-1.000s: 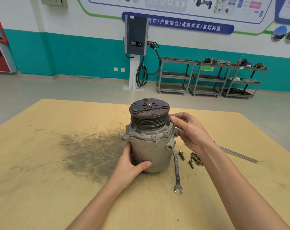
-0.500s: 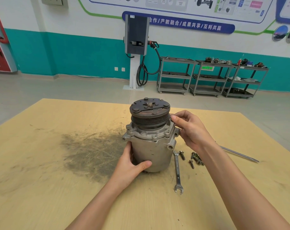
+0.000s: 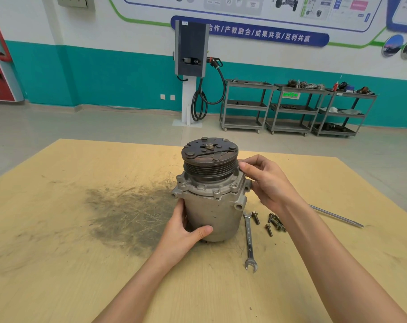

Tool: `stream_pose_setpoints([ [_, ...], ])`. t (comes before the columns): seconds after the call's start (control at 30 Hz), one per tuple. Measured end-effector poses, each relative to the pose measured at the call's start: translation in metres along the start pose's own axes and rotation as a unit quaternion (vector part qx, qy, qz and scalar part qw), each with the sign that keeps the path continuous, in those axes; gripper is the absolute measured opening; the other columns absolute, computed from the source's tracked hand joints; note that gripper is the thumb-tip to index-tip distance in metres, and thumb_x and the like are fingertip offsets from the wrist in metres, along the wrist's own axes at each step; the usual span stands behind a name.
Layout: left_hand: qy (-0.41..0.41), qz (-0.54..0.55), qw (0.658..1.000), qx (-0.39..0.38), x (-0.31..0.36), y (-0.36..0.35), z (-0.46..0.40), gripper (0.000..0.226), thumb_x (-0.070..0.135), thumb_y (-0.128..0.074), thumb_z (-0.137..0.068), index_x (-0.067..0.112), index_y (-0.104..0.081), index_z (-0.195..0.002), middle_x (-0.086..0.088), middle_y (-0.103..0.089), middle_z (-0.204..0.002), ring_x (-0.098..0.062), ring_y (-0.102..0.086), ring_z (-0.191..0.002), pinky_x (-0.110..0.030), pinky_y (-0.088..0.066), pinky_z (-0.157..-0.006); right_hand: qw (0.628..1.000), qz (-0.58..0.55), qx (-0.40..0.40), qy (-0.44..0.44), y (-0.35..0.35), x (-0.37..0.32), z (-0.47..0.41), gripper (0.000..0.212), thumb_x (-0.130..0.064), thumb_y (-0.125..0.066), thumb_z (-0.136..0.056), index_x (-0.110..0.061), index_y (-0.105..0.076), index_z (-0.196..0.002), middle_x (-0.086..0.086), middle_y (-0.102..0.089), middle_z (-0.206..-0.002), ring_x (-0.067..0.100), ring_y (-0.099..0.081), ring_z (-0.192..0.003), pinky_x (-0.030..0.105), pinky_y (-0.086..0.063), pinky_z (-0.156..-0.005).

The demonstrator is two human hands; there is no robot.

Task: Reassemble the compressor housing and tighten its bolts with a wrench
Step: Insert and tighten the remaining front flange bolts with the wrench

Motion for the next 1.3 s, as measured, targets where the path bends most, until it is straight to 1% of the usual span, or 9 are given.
stream_pose_setpoints([
  [0.17, -0.001, -0.003, 1.000, 0.000, -0.0002, 0.0007, -0.0003, 0.114, 0.049, -0.086, -0.056, 0.020, -0.031, -0.152, 0.015, -0.048, -0.147, 0.001, -0.046, -0.137, -0.030, -0.037, -0.117, 1.000, 0.006, -0.021, 0.000, -0.0016, 0.0016, 0.0021, 0.014, -0.007, -0.050, -0.098, -0.007, -0.063, -0.092, 0.007, -0.069, -0.090, 0.013, -0.064, -0.078, 0.022, -0.050, -0.058],
  [0.3, 0.001, -0.002, 1.000, 0.001, 0.0000, 0.0004, -0.0002, 0.115, 0.048, -0.086, -0.056, 0.018, -0.031, -0.152, 0.015, -0.048, -0.147, 0.002, -0.046, -0.136, -0.030, -0.036, -0.118, 1.000, 0.020, -0.004, -0.002, -0.0005, -0.0007, 0.0010, 0.013, -0.004, -0.055, -0.095, -0.007, -0.059, -0.084, 0.012, -0.065, -0.089, 0.018, -0.062, -0.076, 0.022, -0.048, -0.052],
  [0.43, 0.004, 0.000, 1.000, 0.000, -0.0008, -0.0001, -0.0005, 0.114, 0.048, -0.087, -0.056, 0.019, -0.032, -0.152, 0.016, -0.048, -0.147, 0.003, -0.047, -0.136, -0.028, -0.037, -0.116, 0.999, 0.026, 0.020, -0.005, 0.0008, -0.0002, -0.0017, 0.013, -0.003, -0.061, -0.091, -0.008, -0.055, -0.081, 0.015, -0.064, -0.089, 0.023, -0.062, -0.079, 0.026, -0.047, -0.055],
  [0.63, -0.002, 0.006, 1.000, -0.002, 0.0000, -0.0007, -0.0013, 0.117, 0.047, -0.086, -0.056, 0.015, -0.030, -0.153, 0.012, -0.048, -0.149, 0.000, -0.046, -0.137, -0.028, -0.037, -0.117, 1.000, -0.004, -0.026, 0.003, -0.0021, 0.0006, 0.0018, 0.012, -0.005, -0.053, -0.096, -0.006, -0.063, -0.091, 0.007, -0.069, -0.087, 0.012, -0.065, -0.074, 0.022, -0.048, -0.054],
  [0.73, -0.006, 0.007, 1.000, -0.002, -0.0001, -0.0009, -0.0012, 0.116, 0.046, -0.086, -0.056, 0.016, -0.030, -0.153, 0.012, -0.047, -0.149, 0.002, -0.046, -0.137, -0.026, -0.037, -0.116, 1.000, 0.005, -0.019, 0.001, -0.0028, 0.0004, 0.0026, 0.015, -0.002, -0.051, -0.096, -0.005, -0.062, -0.087, 0.009, -0.069, -0.087, 0.012, -0.065, -0.072, 0.021, -0.047, -0.052],
  [0.9, -0.011, 0.010, 1.000, -0.006, -0.0004, -0.0020, -0.0017, 0.110, 0.047, -0.086, -0.056, 0.027, -0.031, -0.150, 0.021, -0.046, -0.146, 0.006, -0.044, -0.136, -0.022, -0.037, -0.114, 0.999, 0.031, 0.018, -0.007, -0.0011, 0.0008, -0.0002, 0.013, -0.001, -0.057, -0.093, -0.007, -0.055, -0.082, 0.019, -0.062, -0.098, 0.024, -0.061, -0.085, 0.029, -0.046, -0.062],
  [1.0, -0.015, 0.013, 1.000, -0.004, -0.0007, -0.0017, -0.0019, 0.113, 0.048, -0.086, -0.056, 0.026, -0.030, -0.152, 0.021, -0.046, -0.146, 0.006, -0.044, -0.136, -0.024, -0.036, -0.115, 1.000, 0.028, 0.010, -0.008, -0.0013, 0.0003, 0.0011, 0.010, -0.002, -0.057, -0.094, -0.007, -0.056, -0.085, 0.017, -0.063, -0.097, 0.022, -0.061, -0.082, 0.027, -0.046, -0.058],
  [1.13, -0.020, 0.015, 1.000, -0.003, -0.0009, -0.0015, -0.0023, 0.110, 0.048, -0.087, -0.057, 0.026, -0.032, -0.150, 0.019, -0.048, -0.147, 0.003, -0.045, -0.137, -0.025, -0.037, -0.115, 1.000, -0.003, -0.019, -0.002, -0.0033, -0.0003, 0.0036, 0.012, -0.001, -0.051, -0.096, -0.005, -0.060, -0.089, 0.007, -0.068, -0.085, 0.010, -0.065, -0.070, 0.020, -0.048, -0.052],
  [1.3, -0.018, 0.019, 1.000, -0.003, -0.0032, -0.0018, -0.0037, 0.095, 0.049, -0.087, -0.056, 0.040, -0.039, -0.137, 0.027, -0.048, -0.142, 0.009, -0.046, -0.133, -0.016, -0.038, -0.109, 1.000, 0.023, -0.012, -0.006, -0.0035, -0.0006, 0.0011, 0.016, -0.001, -0.052, -0.096, -0.007, -0.058, -0.083, 0.010, -0.065, -0.088, 0.016, -0.062, -0.074, 0.023, -0.048, -0.054],
])
Point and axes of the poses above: each hand's wrist, its own z-axis away from the middle knuckle, its own y-axis out of the back of the hand, x = y × z, the point moved 8 cm from there along -z, towards the middle knuckle
